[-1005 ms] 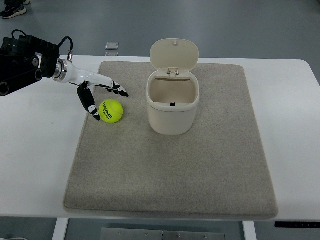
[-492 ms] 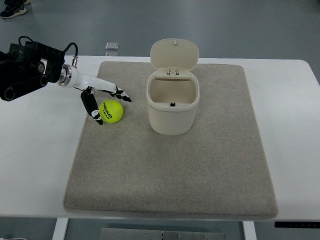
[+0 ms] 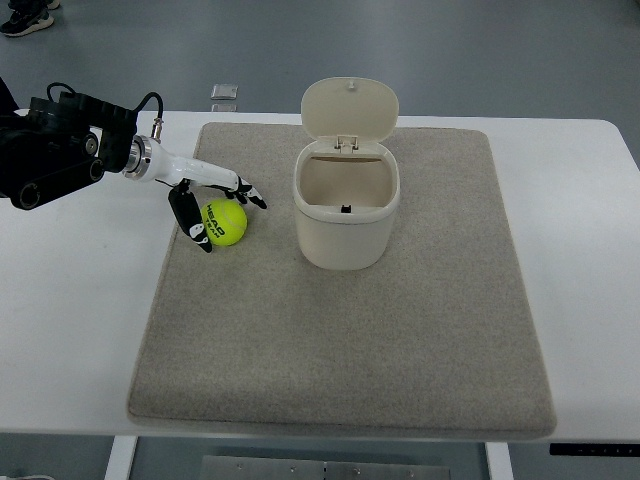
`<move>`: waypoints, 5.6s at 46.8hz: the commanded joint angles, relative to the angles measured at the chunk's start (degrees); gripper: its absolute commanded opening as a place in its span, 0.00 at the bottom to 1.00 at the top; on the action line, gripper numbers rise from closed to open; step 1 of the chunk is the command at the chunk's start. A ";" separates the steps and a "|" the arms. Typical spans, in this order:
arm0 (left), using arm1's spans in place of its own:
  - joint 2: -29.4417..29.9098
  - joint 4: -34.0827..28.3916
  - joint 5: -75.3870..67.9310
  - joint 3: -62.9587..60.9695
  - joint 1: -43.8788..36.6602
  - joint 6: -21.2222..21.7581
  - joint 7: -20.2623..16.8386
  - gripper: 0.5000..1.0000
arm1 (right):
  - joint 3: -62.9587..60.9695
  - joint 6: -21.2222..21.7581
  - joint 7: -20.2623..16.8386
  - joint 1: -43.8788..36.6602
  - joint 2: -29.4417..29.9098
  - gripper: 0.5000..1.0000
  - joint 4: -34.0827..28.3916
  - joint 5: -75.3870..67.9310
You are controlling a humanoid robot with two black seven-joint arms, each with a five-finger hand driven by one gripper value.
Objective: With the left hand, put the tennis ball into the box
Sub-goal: 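Close the left hand fingers to grasp the tennis ball, then lift the tennis ball up off the mat with the left hand, then carry the ball with the left hand over the open cream bin, then open the left hand fingers to drop the ball into the bin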
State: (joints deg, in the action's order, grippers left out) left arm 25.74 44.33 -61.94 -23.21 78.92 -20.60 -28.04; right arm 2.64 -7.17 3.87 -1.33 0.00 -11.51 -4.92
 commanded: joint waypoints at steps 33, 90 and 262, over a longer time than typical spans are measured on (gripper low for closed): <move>-0.08 0.40 -1.34 -0.17 0.44 1.97 0.18 0.34 | 0.00 0.05 0.00 0.02 0.00 0.80 0.00 0.00; 7.74 -0.92 26.16 7.91 -6.68 -1.89 -0.17 0.30 | 0.00 -0.04 0.00 0.02 0.00 0.80 0.00 0.00; 1.85 15.08 27.40 43.07 -20.21 -6.47 -0.26 0.62 | 0.00 -0.04 0.00 0.02 0.00 0.80 0.00 0.00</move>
State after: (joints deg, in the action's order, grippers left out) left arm 27.60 59.53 -34.53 19.79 58.71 -27.60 -28.30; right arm 2.64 -7.17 3.87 -1.31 0.00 -11.51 -4.92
